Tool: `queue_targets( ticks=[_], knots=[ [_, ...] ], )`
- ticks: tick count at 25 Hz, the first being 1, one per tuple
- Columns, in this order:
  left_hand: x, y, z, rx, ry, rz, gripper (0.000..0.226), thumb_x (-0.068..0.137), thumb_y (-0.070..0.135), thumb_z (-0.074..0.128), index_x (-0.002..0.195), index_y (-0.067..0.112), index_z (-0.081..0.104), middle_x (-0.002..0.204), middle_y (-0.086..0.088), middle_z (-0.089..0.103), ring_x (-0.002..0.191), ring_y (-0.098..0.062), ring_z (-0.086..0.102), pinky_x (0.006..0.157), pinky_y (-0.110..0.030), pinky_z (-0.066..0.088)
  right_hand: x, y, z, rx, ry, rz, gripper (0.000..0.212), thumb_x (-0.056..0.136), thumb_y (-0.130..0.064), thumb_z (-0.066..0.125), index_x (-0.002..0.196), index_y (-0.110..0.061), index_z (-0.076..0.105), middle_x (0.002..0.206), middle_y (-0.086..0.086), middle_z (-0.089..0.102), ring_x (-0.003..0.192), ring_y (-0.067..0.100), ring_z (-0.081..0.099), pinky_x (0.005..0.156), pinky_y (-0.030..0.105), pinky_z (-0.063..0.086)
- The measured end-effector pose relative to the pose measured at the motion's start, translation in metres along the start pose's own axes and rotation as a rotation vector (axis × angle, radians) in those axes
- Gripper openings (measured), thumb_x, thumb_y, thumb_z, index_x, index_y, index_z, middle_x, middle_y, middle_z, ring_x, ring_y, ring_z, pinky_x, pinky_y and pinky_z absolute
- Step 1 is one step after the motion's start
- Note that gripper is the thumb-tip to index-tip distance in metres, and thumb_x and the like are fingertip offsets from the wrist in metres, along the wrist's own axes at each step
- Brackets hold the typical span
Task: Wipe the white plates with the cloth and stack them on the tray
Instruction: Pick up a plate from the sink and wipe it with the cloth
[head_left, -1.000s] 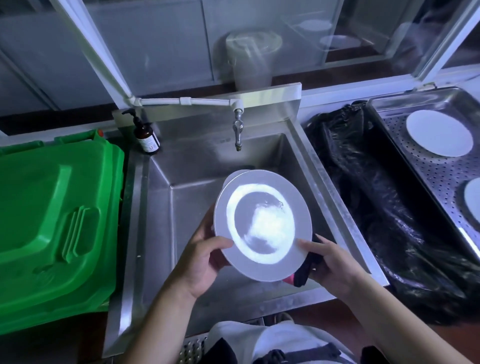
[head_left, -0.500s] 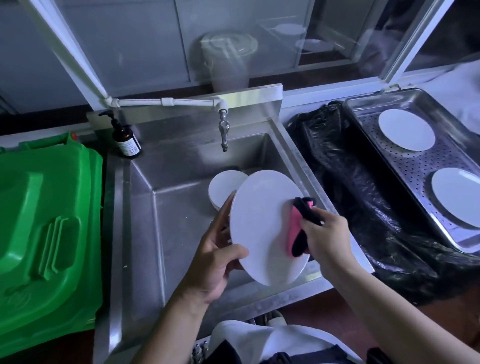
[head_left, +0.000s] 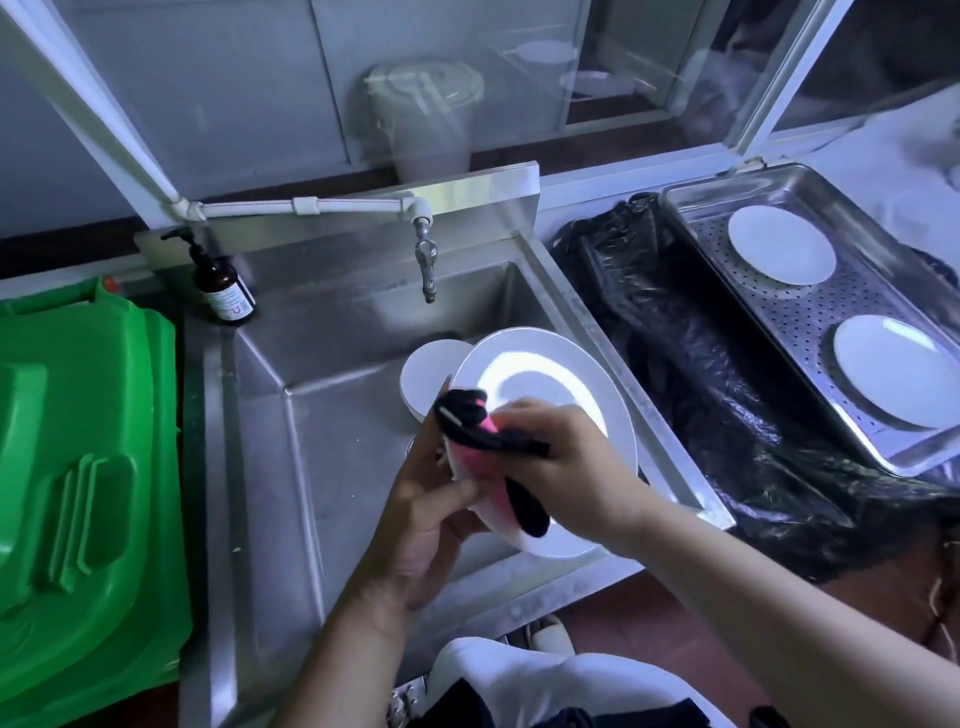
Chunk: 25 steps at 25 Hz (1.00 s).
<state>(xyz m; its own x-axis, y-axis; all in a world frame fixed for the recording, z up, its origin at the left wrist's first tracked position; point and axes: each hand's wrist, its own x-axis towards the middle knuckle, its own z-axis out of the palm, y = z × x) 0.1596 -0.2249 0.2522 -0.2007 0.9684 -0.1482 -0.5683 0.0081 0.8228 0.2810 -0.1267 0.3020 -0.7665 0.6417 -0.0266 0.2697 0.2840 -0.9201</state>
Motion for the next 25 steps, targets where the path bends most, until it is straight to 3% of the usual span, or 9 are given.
queue_targets(
  ticks=[3,6,9,11,15,17,20,22,25],
  knots=[
    [-0.003,0.002,0.004,-0.098,0.026,-0.008,0.067,0.070,0.029,0.086,0.128,0.014,0.056,0.098,-0.005,0.069,0.091,-0.023,0.069,0.068,-0.034,0.058,-0.016,0.004,-0.001,0.006,-0.101,0.032,0.024,0.089,-0.017,0.067,0.087,-0.040,0.072,0.094,-0.006,0.064,0.084,0.007,0.064,0.080,0.023,0.049],
    [-0.002,0.005,0.011,-0.119,0.099,-0.008,0.049,0.089,0.021,0.054,0.137,0.019,0.056,0.079,0.003,0.071,0.068,-0.010,0.069,0.058,-0.021,0.054,-0.029,0.005,-0.008,-0.006,-0.174,0.070,0.019,0.092,-0.012,0.069,0.093,-0.030,0.076,0.099,-0.004,0.065,0.086,0.010,0.065,0.084,0.030,0.052],
    [0.002,0.002,0.011,-0.014,0.073,-0.015,0.061,0.088,-0.005,0.039,0.137,0.024,0.060,0.115,-0.005,0.074,0.091,-0.018,0.070,0.064,-0.022,0.055,-0.040,0.005,-0.018,-0.058,-0.278,0.112,0.008,0.092,-0.020,0.072,0.096,-0.025,0.077,0.099,0.000,0.064,0.084,0.018,0.065,0.079,0.034,0.052],
    [0.004,0.002,0.008,0.012,0.106,-0.049,0.060,0.084,-0.002,0.044,0.134,0.025,0.062,0.127,-0.008,0.069,0.105,-0.024,0.068,0.067,-0.031,0.057,-0.044,0.004,-0.039,-0.182,-0.394,0.156,0.010,0.091,-0.018,0.071,0.092,-0.026,0.076,0.097,-0.006,0.065,0.084,0.013,0.065,0.079,0.030,0.052],
    [0.007,0.003,0.003,0.034,0.175,-0.101,0.050,0.077,0.014,0.060,0.126,0.023,0.065,0.120,-0.010,0.067,0.081,-0.016,0.068,0.059,-0.037,0.056,-0.041,0.010,-0.094,-0.474,-0.400,0.258,0.010,0.090,-0.025,0.072,0.083,-0.033,0.075,0.089,-0.011,0.067,0.075,0.005,0.065,0.064,0.018,0.048],
    [0.007,0.003,0.002,0.029,0.175,-0.107,0.050,0.076,0.013,0.061,0.125,0.025,0.067,0.117,-0.010,0.066,0.074,-0.013,0.067,0.058,-0.037,0.056,-0.030,0.022,-0.103,-0.557,-0.118,0.148,0.022,0.089,-0.011,0.072,0.086,-0.033,0.075,0.090,-0.009,0.070,0.075,0.004,0.067,0.065,0.017,0.049],
    [0.006,0.002,0.003,0.044,0.133,-0.102,0.048,0.077,0.013,0.059,0.122,0.026,0.070,0.114,-0.008,0.069,0.089,-0.021,0.067,0.061,-0.039,0.055,-0.006,0.037,-0.077,-0.639,0.244,-0.278,0.037,0.088,0.006,0.058,0.114,-0.014,0.075,0.120,0.003,0.071,0.109,0.023,0.067,0.093,0.038,0.053],
    [0.005,0.001,0.005,0.045,0.087,-0.099,0.050,0.075,0.013,0.059,0.122,0.024,0.070,0.113,-0.009,0.069,0.098,-0.025,0.064,0.068,-0.038,0.054,0.006,0.043,-0.052,-0.671,0.139,-0.485,0.043,0.090,0.002,0.047,0.125,-0.011,0.070,0.135,0.008,0.064,0.127,0.028,0.058,0.106,0.046,0.043],
    [0.001,0.004,0.005,-0.005,0.050,-0.099,0.053,0.077,0.011,0.054,0.127,0.023,0.069,0.120,-0.011,0.070,0.106,-0.026,0.065,0.074,-0.038,0.058,0.017,0.053,-0.044,-0.690,-0.032,-0.530,0.052,0.088,0.004,0.044,0.134,-0.012,0.062,0.144,0.006,0.056,0.141,0.026,0.045,0.115,0.055,0.032]
  ],
)
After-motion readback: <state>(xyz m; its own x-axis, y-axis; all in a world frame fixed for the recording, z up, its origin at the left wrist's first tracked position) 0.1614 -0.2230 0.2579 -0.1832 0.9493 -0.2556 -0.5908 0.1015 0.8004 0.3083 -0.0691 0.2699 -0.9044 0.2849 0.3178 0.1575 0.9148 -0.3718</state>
